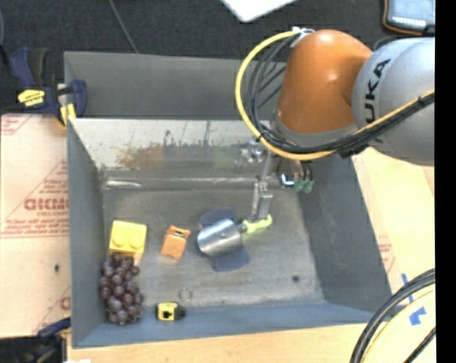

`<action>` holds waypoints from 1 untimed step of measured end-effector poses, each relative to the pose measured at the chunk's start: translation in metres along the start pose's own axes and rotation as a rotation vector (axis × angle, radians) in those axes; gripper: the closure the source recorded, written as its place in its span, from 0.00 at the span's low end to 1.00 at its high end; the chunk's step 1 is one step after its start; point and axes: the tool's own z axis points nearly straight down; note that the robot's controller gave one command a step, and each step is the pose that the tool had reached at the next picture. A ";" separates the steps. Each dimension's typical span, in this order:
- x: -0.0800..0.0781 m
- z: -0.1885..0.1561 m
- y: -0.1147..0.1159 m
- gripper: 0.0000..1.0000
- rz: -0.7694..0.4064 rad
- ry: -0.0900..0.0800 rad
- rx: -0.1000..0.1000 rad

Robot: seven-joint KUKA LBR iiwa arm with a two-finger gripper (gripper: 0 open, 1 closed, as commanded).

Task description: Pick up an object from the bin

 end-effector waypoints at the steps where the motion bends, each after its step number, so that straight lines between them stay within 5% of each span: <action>1: -0.001 -0.005 0.000 0.00 0.000 -0.008 0.000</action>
Offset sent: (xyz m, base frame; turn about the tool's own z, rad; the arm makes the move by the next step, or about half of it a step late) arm -0.0844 0.0107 -0.0889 -0.0899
